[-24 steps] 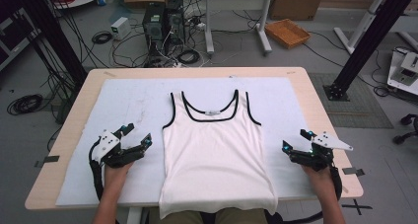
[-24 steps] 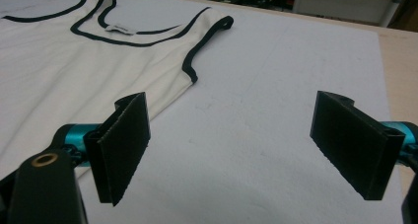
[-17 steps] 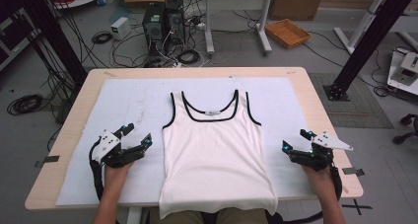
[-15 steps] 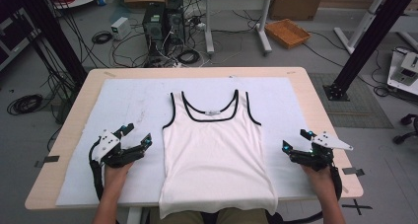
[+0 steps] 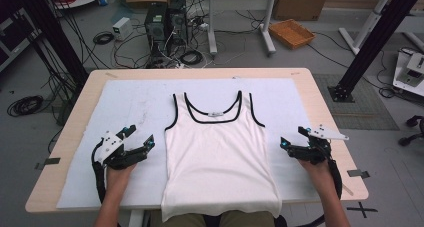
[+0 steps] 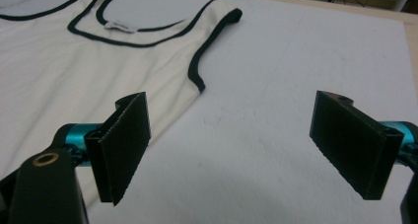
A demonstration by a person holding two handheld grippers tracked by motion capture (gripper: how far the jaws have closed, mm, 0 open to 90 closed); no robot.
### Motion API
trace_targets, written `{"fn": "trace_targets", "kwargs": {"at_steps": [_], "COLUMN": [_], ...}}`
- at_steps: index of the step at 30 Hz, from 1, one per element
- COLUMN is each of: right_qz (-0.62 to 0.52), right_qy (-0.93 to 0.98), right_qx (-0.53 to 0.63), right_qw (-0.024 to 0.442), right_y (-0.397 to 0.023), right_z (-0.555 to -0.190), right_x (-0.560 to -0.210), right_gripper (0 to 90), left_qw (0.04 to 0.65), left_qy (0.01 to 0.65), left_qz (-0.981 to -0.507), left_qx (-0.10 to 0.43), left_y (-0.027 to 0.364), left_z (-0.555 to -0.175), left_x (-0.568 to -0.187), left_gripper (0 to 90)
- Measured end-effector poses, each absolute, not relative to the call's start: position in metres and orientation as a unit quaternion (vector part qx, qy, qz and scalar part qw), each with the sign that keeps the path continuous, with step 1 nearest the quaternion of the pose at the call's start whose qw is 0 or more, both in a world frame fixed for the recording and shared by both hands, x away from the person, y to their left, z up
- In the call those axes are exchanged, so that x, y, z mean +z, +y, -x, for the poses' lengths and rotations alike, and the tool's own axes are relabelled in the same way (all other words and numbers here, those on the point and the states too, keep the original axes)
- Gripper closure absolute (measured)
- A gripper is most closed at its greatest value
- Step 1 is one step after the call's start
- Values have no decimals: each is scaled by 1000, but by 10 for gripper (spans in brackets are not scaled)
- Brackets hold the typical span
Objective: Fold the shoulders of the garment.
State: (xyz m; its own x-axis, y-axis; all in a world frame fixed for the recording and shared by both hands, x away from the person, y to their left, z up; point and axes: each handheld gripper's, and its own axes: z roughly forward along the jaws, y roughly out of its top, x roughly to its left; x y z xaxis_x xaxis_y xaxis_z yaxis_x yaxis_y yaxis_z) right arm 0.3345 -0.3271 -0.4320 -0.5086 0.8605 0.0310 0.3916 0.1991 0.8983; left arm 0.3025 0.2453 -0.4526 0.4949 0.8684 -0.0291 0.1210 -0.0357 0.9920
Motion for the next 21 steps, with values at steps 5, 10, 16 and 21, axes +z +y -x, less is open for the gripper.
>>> {"fn": "trace_targets", "kwargs": {"at_steps": [5,10,16,21], "right_qz": [-418,-423,-457,-487], "right_qy": [744,752,763,759], "right_qx": [456,442,397,389], "right_qw": [252,244,226,191], "right_y": [-302,-275,-250,-244], "right_z": [-362,-395,-437,-457], "right_x": [-405,-390,-401,-415], "right_gripper": [155,155,160,201], "left_qw": [576,573,573,570], "left_qy": [386,393,400,397], "left_qz": [-644,-643,-639,-642], "left_qx": [323,322,323,325], "left_y": [245,245,245,245], "left_z": [-303,-304,-304,-304], "left_x": [-452,-452,-452,-452], "left_gripper": [219,219,219,219]}}
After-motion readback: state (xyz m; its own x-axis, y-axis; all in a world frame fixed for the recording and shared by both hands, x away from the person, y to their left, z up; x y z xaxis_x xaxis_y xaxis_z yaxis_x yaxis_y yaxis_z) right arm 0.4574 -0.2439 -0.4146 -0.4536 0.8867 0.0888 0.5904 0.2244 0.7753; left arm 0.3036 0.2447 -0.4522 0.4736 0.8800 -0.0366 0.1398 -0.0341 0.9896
